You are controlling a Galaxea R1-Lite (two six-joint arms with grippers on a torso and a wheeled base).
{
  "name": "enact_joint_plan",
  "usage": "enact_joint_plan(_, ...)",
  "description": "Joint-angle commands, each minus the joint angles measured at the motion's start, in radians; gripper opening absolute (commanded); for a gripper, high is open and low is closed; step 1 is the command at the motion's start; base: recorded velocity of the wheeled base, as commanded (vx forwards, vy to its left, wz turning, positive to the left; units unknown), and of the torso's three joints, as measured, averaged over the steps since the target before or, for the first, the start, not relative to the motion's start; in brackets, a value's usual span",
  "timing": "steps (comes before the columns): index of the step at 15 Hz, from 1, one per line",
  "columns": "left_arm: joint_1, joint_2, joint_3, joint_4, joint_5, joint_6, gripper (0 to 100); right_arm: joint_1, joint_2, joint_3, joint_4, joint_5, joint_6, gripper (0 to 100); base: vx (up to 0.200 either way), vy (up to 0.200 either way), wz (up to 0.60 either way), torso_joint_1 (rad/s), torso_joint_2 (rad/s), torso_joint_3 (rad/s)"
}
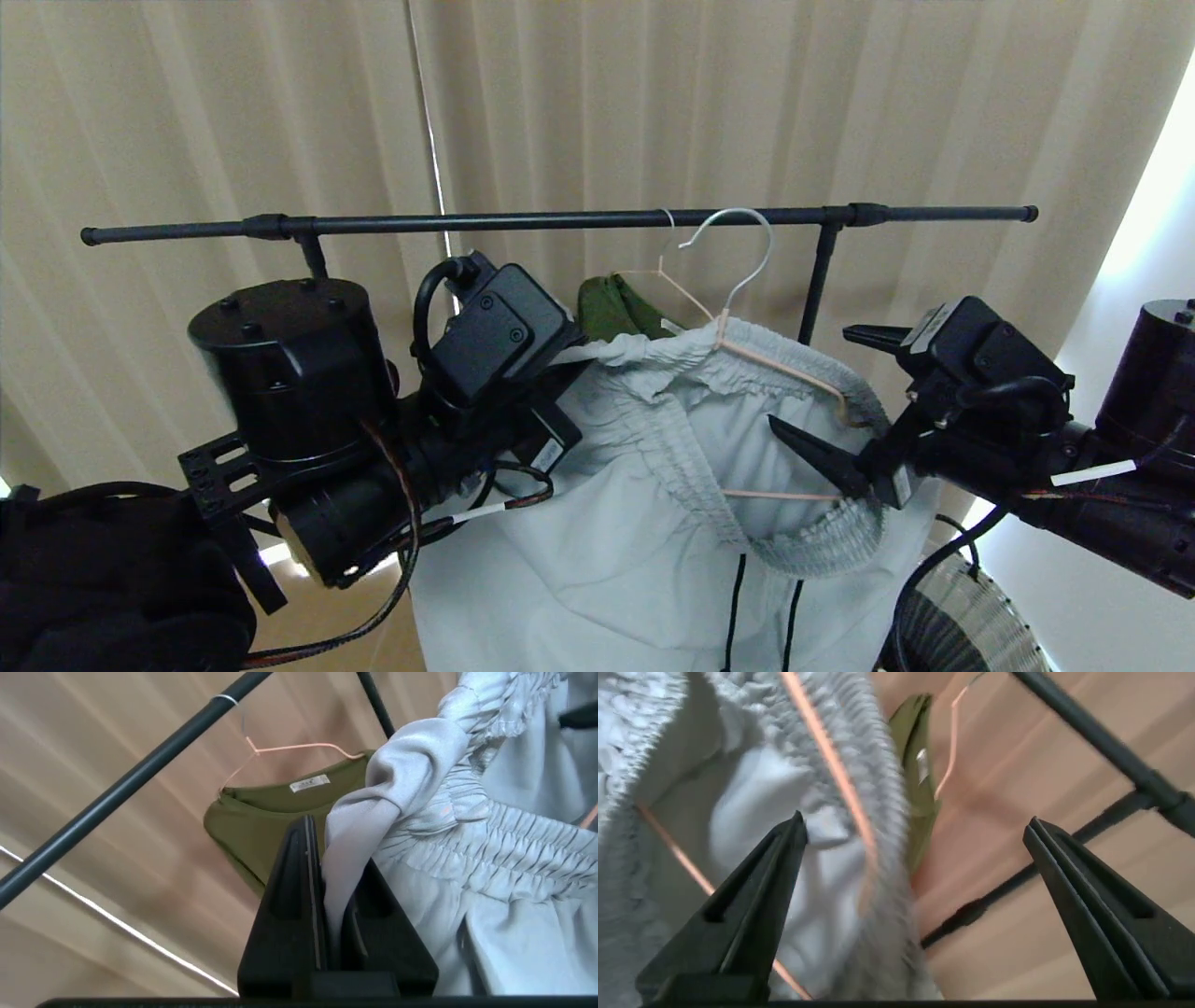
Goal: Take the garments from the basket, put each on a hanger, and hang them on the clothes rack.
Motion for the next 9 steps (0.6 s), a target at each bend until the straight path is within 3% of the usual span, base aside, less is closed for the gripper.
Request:
enact_joint_plan(1,-0.009,0.005,0.005,0.000,0.001,0.000,0,0.014,0.015,-0.021,0.004,-0.004,-0.001,100,0.000,0.000,0.00,0.000,0.00,0.000)
enact_joint_plan(9,-0.023,-0.002,0.013,-0.002,0.003,0.003,0,0.011,0.024,-0.030,0.036,-0.007,-0.001,100,0.000,0.000,0.00,0.000,0.00,0.000)
